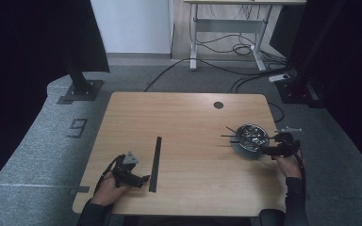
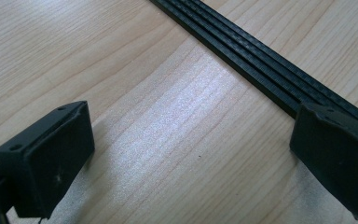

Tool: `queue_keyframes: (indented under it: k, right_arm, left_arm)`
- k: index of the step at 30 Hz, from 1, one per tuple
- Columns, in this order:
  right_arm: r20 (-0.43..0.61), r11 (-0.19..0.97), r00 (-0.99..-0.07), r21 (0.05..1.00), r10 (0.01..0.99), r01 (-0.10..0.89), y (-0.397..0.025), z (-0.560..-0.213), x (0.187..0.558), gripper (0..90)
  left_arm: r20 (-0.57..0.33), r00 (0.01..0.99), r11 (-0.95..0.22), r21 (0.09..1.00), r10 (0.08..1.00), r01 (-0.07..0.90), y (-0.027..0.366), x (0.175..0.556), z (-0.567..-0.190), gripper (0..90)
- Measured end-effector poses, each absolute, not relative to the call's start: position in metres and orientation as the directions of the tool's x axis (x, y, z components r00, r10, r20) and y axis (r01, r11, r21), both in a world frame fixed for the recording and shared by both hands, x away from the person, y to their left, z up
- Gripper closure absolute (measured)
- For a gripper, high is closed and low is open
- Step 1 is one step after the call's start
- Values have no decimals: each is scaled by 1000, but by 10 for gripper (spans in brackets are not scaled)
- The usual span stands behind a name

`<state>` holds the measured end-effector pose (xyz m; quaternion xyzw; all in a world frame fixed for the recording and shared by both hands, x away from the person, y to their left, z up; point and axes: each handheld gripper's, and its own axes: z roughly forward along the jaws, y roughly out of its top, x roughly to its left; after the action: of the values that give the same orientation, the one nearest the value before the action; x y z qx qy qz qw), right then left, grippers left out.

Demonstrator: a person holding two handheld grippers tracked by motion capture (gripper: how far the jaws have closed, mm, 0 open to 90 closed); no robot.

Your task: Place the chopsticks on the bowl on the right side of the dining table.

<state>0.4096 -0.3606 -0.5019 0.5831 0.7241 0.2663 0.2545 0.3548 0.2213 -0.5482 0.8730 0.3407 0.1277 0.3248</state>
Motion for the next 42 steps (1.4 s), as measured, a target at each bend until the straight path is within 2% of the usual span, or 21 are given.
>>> queue_keyframes:
  k: [15,32,36,42]
  right_arm:
    - [-79,124,-96,714,992,689,-377,-505,412,0]
    - [-88,104,-57,733,994,672,-385,-508,413,2]
    - [-89,111,-67,755,994,647,-381,-501,408,23]
    - [-30,102,-122,760,992,642,-370,-492,402,132]
  left_arm:
    - [2,735,-557,654,678,512,221,355,-548,0]
    - [2,735,-557,654,678,512,221,355,-548,0]
    - [2,735,-557,654,678,512,221,355,-548,0]
    - [2,736,-557,654,677,512,221,355,-548,0]
